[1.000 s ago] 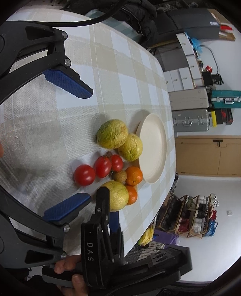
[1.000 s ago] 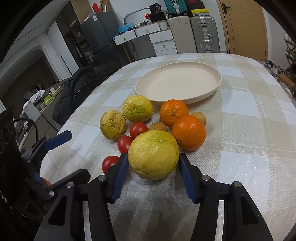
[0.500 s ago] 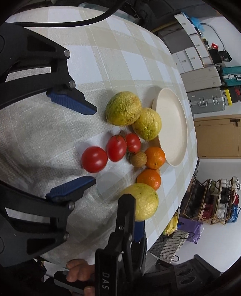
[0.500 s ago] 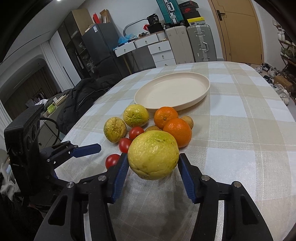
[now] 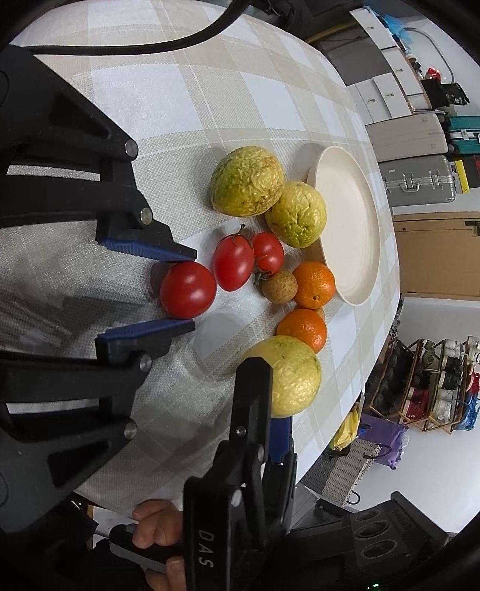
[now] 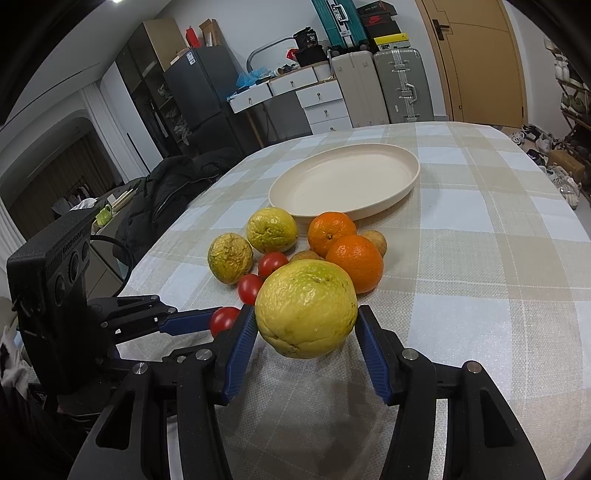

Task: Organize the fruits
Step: 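Grasp the large pale-yellow pomelo with the right gripper while the left gripper grasps a red tomato, then carry the pomelo and tomato into the white plate and open both grippers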

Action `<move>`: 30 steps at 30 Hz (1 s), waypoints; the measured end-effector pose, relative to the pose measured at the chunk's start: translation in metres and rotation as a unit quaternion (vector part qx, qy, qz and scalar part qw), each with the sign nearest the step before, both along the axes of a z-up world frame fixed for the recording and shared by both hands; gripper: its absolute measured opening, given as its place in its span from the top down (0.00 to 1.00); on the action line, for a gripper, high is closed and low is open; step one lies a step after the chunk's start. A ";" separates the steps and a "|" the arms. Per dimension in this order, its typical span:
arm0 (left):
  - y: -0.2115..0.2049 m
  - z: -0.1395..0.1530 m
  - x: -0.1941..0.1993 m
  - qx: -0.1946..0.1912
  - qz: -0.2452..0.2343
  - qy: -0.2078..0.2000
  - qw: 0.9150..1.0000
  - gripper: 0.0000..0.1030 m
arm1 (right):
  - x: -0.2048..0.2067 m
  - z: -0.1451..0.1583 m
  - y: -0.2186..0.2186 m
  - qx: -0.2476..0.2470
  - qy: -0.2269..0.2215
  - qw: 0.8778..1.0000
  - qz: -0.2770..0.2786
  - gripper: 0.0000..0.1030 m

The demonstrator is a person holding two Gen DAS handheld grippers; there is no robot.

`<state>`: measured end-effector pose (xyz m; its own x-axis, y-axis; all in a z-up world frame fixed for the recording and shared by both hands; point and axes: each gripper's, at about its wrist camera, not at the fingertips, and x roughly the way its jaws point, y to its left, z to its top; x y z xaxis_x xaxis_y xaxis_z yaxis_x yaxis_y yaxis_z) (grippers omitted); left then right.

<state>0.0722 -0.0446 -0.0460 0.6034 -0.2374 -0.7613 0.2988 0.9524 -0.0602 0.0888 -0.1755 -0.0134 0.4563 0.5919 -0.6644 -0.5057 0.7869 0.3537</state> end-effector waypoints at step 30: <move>0.056 0.057 0.013 -0.060 0.099 -0.118 0.986 0.73 | 0.012 0.039 -0.012 0.041 -0.075 0.996 -0.023 0.46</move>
